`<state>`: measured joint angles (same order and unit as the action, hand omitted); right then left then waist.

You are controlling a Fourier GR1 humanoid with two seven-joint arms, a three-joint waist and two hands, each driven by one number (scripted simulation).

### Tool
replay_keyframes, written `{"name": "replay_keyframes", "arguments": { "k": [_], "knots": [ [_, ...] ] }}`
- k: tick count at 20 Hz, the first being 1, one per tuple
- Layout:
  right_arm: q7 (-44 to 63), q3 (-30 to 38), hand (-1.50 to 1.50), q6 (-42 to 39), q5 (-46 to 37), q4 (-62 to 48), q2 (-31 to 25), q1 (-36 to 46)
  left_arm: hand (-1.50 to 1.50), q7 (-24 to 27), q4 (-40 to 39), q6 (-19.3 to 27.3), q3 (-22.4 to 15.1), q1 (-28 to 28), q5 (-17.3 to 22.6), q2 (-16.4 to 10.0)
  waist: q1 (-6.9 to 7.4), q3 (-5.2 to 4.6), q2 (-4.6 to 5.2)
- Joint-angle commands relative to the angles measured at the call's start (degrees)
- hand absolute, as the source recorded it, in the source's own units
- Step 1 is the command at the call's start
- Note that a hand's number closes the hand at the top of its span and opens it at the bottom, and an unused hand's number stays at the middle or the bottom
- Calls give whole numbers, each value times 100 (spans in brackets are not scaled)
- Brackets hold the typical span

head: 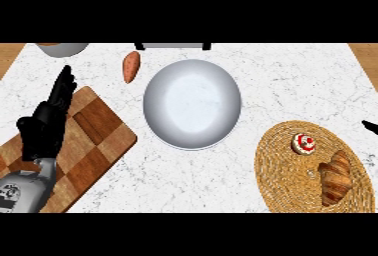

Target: Pick the croissant from the placemat and place it in the bowl

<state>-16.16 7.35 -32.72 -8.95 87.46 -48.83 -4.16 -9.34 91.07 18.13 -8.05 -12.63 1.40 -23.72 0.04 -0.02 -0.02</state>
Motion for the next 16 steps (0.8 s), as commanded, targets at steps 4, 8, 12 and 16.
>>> {"name": "replay_keyframes", "arguments": {
  "k": [4,8,12,16],
  "knots": [
    [366,-590,-150,319,-1112,-322,542,133,0,-85,8,-383,338,-62,91,-48,17,4,7],
    [82,-611,-150,304,-1519,-975,678,397,0,257,-230,-301,260,-24,-226,288,14,5,14],
    [176,-655,-150,442,-1864,-857,1079,322,0,32,-94,-326,347,-29,-440,438,2,5,5],
    [92,-526,-150,343,-1983,-1081,1339,515,0,73,110,-467,403,275,-602,606,3,3,2]
  ]
}}
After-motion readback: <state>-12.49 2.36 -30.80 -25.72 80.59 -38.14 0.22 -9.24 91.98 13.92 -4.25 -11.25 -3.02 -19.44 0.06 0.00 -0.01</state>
